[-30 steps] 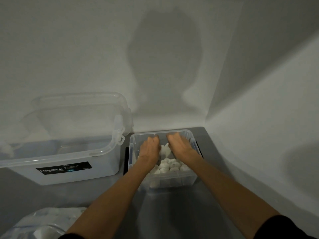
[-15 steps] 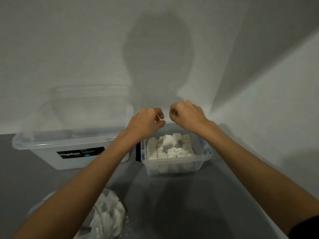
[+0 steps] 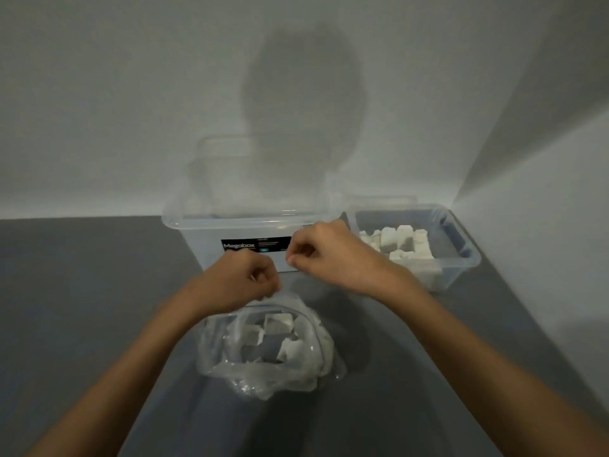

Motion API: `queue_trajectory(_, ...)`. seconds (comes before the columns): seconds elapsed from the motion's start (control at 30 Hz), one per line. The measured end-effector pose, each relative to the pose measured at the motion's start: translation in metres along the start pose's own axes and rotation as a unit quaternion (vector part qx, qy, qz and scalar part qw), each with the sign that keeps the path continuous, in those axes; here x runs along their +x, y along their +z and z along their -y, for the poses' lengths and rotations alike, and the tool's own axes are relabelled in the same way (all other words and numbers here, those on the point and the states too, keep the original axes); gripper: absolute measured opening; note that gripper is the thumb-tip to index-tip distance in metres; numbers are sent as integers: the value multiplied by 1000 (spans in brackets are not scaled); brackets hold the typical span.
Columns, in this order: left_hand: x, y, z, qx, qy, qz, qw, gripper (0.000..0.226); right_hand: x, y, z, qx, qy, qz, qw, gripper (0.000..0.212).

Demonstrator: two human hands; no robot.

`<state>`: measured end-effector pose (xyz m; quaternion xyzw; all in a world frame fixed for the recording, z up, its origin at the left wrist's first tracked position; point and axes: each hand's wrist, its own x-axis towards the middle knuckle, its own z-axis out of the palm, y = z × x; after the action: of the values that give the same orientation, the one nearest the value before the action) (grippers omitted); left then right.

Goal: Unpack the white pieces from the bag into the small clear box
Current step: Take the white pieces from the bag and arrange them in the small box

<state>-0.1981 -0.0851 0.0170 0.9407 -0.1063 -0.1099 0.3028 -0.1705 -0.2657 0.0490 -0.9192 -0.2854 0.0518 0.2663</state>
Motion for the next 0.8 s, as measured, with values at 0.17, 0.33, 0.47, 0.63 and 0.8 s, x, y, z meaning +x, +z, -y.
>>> queue_trajectory(0.17, -22, 10, 45, -4, -33, 126, 991, 15, -6, 62, 29, 18, 42, 119, 992, 17)
queue_trajectory(0.33, -5, 57, 70, 116, -42, 121, 985, 14, 7, 129, 22, -98, 127, 183, 970, 23)
queue_trajectory(0.47, 8, 94, 84, 197, -24, 61, 978, 22, 13, 157, 7, -139, 183, 160, 960, 24)
queue_trajectory(0.63, 14, 110, 90, 262, -22, 51, 963, 22, 12, 171, -8, -158, 198, 154, 955, 16)
queue_trajectory(0.8, 14, 112, 90, 294, -10, 46, 955, 22, 13, 173, -10, -148, 202, 137, 958, 17)
